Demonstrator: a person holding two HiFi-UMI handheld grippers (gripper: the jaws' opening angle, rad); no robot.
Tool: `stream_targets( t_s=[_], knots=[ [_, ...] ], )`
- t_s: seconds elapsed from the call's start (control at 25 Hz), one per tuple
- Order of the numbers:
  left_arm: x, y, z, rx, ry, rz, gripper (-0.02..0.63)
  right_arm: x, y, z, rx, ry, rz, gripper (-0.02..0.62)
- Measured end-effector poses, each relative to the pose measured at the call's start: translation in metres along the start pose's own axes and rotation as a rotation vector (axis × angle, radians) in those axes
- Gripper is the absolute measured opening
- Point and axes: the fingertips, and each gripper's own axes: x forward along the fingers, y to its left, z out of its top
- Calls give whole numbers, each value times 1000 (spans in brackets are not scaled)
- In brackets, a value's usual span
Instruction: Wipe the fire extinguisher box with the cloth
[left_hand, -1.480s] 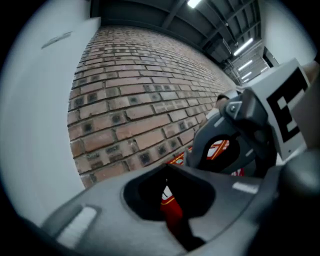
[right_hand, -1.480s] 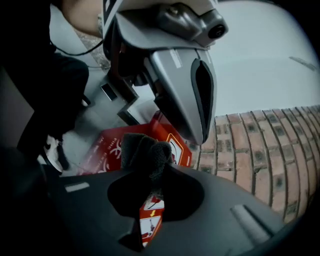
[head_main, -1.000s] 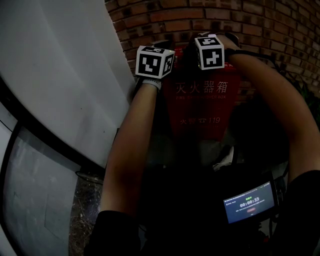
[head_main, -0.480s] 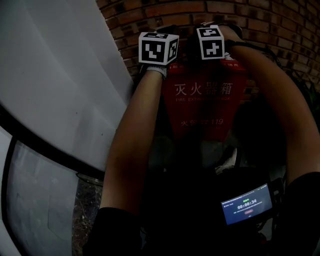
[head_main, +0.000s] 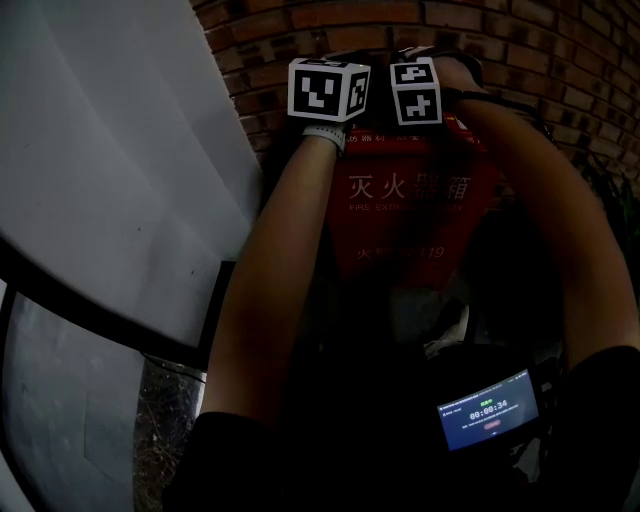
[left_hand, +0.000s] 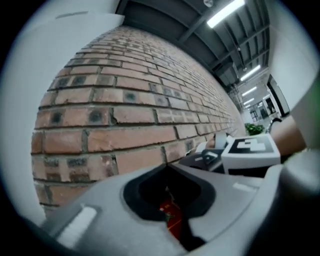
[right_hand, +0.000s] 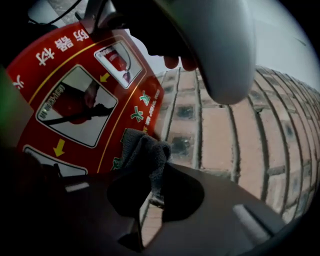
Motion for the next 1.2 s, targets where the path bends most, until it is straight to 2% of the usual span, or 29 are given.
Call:
stream_targets(
  t_s=[0.12,0.2,0.36,0.52,0.68,1.2],
  knots=[
    [13,-13,-18,-173,78,-108,2,5,8,3,-18,-8,8,34],
    [19,-14,-26,-238,121,-115,2,2,10,7,-6,-29,11,34],
    [18,-4,-31,-249,140,-47,2,-10,16,14,8,-68,23,32],
    [19,-4,-35,-251,177,-26,2,-24,24,16,1,-91,45,32],
    [17,1,-36,-257,177,12,2,-40,33,21,-7,-112,64,32],
    [14,6,-38,-262,177,54,2,-100,65,47,-44,-186,88,32]
  ],
)
